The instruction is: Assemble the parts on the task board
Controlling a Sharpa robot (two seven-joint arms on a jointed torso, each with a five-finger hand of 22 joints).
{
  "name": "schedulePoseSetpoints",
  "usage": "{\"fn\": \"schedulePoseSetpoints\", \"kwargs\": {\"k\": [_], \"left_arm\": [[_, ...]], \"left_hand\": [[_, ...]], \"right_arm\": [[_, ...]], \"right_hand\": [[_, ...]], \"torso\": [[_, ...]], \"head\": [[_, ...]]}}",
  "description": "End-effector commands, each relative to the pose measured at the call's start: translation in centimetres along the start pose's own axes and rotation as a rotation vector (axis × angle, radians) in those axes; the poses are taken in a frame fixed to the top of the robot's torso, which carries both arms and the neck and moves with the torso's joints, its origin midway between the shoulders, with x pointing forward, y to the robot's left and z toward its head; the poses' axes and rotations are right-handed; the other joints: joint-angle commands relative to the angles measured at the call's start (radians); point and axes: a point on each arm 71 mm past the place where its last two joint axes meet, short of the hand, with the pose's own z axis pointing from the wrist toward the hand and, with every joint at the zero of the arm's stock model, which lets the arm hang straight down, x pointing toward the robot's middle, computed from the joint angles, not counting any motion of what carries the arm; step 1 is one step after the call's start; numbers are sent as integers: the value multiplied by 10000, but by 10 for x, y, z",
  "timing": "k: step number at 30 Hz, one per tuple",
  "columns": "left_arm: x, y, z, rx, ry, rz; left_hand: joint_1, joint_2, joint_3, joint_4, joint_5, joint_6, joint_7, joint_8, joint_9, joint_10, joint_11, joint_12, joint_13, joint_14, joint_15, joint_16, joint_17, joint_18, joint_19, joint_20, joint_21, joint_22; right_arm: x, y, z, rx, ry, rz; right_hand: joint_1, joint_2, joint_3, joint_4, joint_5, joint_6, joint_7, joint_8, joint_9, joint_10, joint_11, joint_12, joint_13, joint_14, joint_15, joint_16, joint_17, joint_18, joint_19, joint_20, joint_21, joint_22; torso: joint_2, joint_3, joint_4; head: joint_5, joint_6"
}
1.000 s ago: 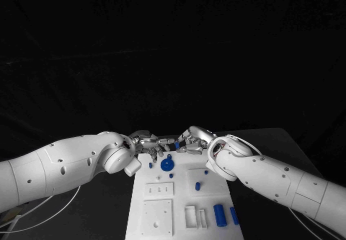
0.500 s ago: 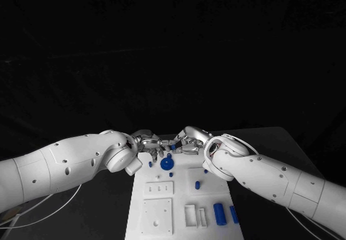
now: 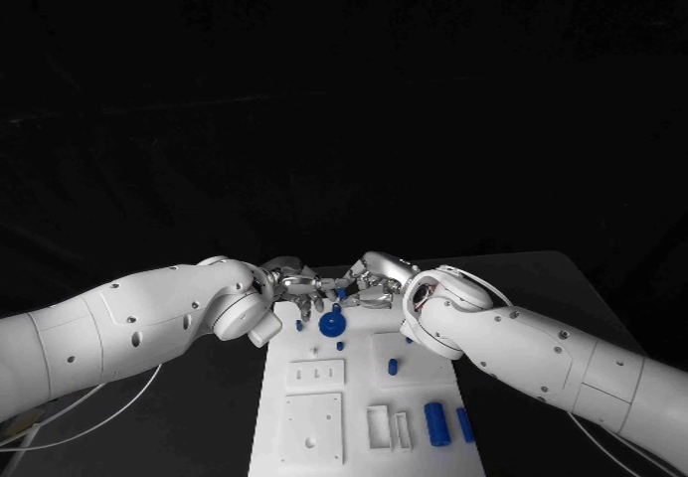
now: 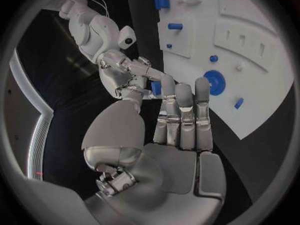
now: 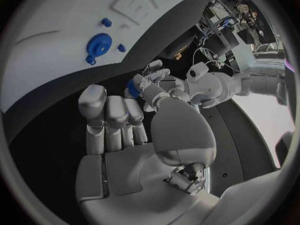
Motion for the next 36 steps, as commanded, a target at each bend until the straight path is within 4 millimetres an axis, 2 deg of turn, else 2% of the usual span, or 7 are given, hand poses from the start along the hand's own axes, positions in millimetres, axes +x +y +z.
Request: {"fn": "schedulePoseSetpoints", "kwargs": {"k": [1,13,21,24,32,35,36], "left_arm": [[2,-2,1,-44,54,83],[4,-1,2,-257,226,83],[5,0,2,-409,275,127],[5,1,2,-459,310,156],[6,1,3,-603,397,223],[6,2,3,-623,417,230],[6,2,3,-627,423,232]], "left_hand": [[3,-86,-6,21,-76,-39,0,-39,-21,-70,-3,58,-10,-71,28,50,-16,-87,-44,36,-27,19],[42,12,-71,-115,-122,-19,-4,-37,-65,-79,-6,83,-14,-83,26,81,-46,-90,-47,34,-32,49],[122,228,-214,-439,-143,-9,-4,-37,-110,-86,-10,101,-29,-88,24,116,-87,-94,-43,32,-61,91],[140,243,-226,-478,-148,-11,-6,-37,-112,-80,-12,107,-27,-88,22,119,-90,-94,-38,30,-60,96],[330,554,-417,-929,-161,19,-26,-37,-148,-75,-28,120,-30,-83,9,143,-106,-101,-30,17,-74,148],[461,737,-507,-1120,-145,23,-38,-37,-167,-77,-38,119,-31,-81,2,148,-108,-104,-24,10,-82,164],[634,871,-477,-1245,-100,22,-51,-39,-178,-79,-46,118,-31,-79,-5,153,-107,-107,-23,5,-85,171]], "right_arm": [[2,2,1,-32,205,-115],[3,4,1,-72,272,-111],[4,5,1,-88,319,-110],[4,5,1,-93,328,-110],[5,6,1,-102,387,-124],[5,6,1,-94,422,-134],[5,6,1,-90,431,-138]], "right_hand": [[41,16,-22,70,84,58,6,68,9,-60,-45,-40,17,21,-25,-50,-14,88,373,10,-41,1012],[32,19,-62,89,97,55,4,69,9,-61,-47,-42,14,25,-25,-46,-11,92,377,11,-56,1010],[43,20,-95,91,105,71,-3,71,12,-64,-51,-43,13,24,-27,-45,-10,92,382,10,-42,1016],[43,20,-95,91,105,71,-3,71,12,-64,-51,-43,13,24,-27,-45,-10,92,382,10,-42,1016],[43,20,-95,91,105,71,-3,71,12,-64,-51,-43,13,24,-27,-45,-10,92,382,10,-42,1016],[43,20,-95,91,105,71,-3,71,12,-64,-51,-43,13,24,-27,-45,-10,92,382,10,-42,1016],[43,20,-95,91,105,71,-3,71,12,-64,-51,-43,13,24,-27,-45,-10,92,382,10,-42,1016]], "torso": [[2,2,-4],[-1,11,0],[6,8,-8],[5,7,-3],[9,8,-10],[7,9,-11],[6,9,-12]], "head": [[-3,-12],[-20,-17],[-27,1],[-34,-4],[-23,-26],[-30,-36],[-37,-47]]}}
